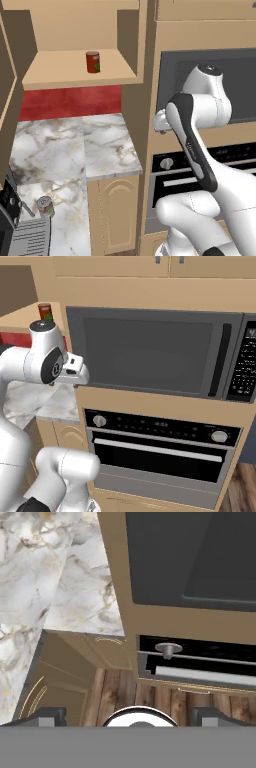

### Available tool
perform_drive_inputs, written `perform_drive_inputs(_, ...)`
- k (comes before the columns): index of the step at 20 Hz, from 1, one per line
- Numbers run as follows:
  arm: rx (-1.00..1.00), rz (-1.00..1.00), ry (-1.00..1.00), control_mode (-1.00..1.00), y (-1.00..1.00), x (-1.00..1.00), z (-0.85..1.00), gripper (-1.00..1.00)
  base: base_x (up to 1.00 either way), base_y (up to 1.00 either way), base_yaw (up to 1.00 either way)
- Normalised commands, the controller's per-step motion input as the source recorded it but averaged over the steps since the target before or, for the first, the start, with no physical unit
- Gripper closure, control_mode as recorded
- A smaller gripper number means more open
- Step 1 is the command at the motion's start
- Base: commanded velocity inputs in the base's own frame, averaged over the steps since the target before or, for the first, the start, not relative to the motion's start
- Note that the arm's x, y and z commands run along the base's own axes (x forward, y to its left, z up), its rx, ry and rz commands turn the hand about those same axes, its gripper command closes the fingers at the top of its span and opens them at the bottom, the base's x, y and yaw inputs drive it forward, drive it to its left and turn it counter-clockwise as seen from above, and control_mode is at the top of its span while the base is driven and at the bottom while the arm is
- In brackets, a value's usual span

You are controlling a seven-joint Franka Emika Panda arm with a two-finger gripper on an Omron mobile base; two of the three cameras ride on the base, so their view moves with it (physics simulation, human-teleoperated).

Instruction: Restock the canned food cabinet by taking the new fresh canned food from the counter and placing it in the cabinet. Then, take the old canned food from the cabinet and place it on the counter.

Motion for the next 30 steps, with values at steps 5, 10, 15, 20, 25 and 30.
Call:
perform_drive_inputs(5,0.00,0.01,0.00,1.00,0.01,0.00,0.00,-1.00,-0.03,0.02,0.13)
perform_drive_inputs(10,0.00,0.00,0.00,1.00,0.00,0.00,0.00,-1.00,-0.04,0.03,0.35)
perform_drive_inputs(15,0.00,0.00,0.00,1.00,0.00,0.00,0.00,-1.00,-0.19,0.00,0.48)
perform_drive_inputs(20,0.00,0.00,0.00,1.00,0.00,0.00,0.00,-1.00,-0.04,0.00,0.61)
perform_drive_inputs(25,0.00,0.00,0.00,1.00,0.00,0.00,0.00,-1.00,-0.01,-0.12,0.65)
perform_drive_inputs(30,0.00,0.00,0.00,1.00,0.00,0.00,0.00,-1.00,0.00,-0.16,0.59)
